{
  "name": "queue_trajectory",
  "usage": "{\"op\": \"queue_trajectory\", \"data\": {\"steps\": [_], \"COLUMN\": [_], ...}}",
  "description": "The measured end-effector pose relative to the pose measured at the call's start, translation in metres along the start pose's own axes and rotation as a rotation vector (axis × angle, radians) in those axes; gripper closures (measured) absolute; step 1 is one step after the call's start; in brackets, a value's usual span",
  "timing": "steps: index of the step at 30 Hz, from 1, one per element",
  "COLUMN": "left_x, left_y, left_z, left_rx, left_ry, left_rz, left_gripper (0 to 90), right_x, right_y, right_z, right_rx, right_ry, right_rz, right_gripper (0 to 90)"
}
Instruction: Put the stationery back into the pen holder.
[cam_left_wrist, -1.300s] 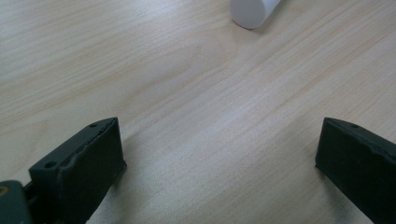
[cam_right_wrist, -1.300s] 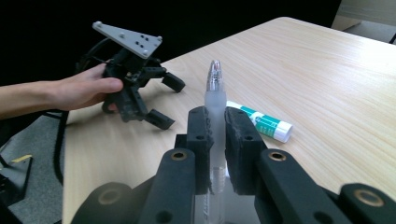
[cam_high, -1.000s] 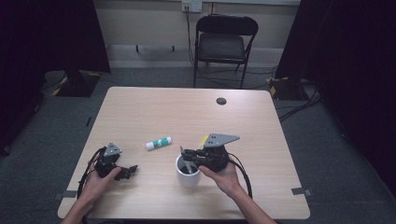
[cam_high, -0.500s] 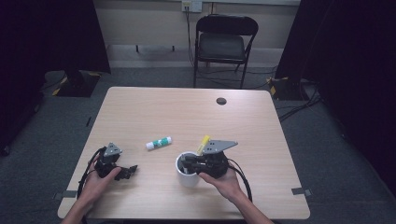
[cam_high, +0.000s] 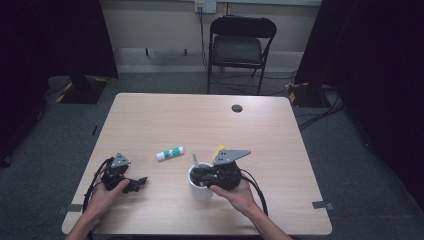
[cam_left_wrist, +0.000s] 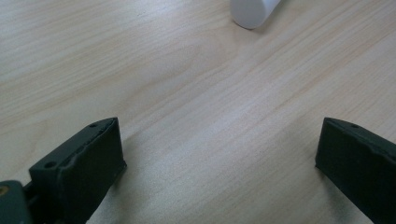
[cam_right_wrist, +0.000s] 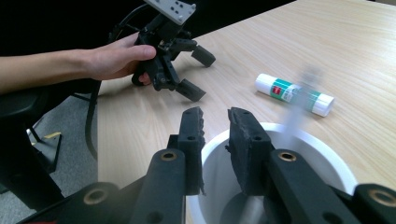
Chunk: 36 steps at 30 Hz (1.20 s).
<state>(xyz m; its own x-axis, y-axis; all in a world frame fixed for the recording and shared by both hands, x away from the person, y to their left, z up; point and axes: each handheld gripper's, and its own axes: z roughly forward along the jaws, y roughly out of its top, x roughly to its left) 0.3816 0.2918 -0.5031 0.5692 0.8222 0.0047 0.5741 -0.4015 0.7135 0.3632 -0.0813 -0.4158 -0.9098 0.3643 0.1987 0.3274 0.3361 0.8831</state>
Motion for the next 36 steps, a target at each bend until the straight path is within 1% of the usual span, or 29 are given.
{"op": "queue_trajectory", "data": {"steps": [8, 12, 15, 18, 23, 26, 28, 31, 34, 36], "left_x": [0.0, 0.0, 0.0, 0.0, 0.0, 0.0, 0.0, 0.0, 0.0, 0.0], "left_y": [0.0, 0.0, 0.0, 0.0, 0.0, 0.0, 0.0, 0.0, 0.0, 0.0], "left_z": [0.0, 0.0, 0.0, 0.0, 0.0, 0.0, 0.0, 0.0, 0.0, 0.0], "left_rx": [0.0, 0.0, 0.0, 0.0, 0.0, -0.002, -0.004, -0.004, -0.004, -0.004], "left_ry": [0.0, 0.0, 0.0, 0.0, 0.0, -0.001, -0.002, -0.002, -0.002, -0.002], "left_rz": [0.0, 0.0, 0.0, 0.0, 0.0, 0.0, -0.002, -0.002, -0.002, -0.002], "left_gripper": [0.3, 0.3, 0.3, 0.3, 0.3, 0.4, 0.4, 0.3, 0.3, 0.3], "right_x": [-0.011, -0.014, -0.018, -0.023, -0.032, -0.04, -0.047, -0.061, -0.074, -0.082], "right_y": [0.002, 0.003, 0.003, 0.004, 0.006, 0.003, 0.001, -0.005, -0.012, -0.016], "right_z": [-0.013, -0.019, -0.022, -0.026, -0.035, -0.039, -0.043, -0.045, -0.04, -0.033], "right_rx": [-0.029, -0.037, -0.036, -0.034, -0.055, -0.053, -0.053, -0.039, -0.014, 0.013], "right_ry": [-0.04, -0.056, -0.075, -0.101, -0.137, -0.168, -0.184, -0.215, -0.237, -0.245], "right_rz": [0.026, 0.03, 0.038, 0.033, 0.046, 0.056, 0.074, 0.097, 0.124, 0.126], "right_gripper": [75.0, 75.0, 74.5, 73.6, 74.1, 74.2, 75.1, 77.0, 78.8, 79.6]}}
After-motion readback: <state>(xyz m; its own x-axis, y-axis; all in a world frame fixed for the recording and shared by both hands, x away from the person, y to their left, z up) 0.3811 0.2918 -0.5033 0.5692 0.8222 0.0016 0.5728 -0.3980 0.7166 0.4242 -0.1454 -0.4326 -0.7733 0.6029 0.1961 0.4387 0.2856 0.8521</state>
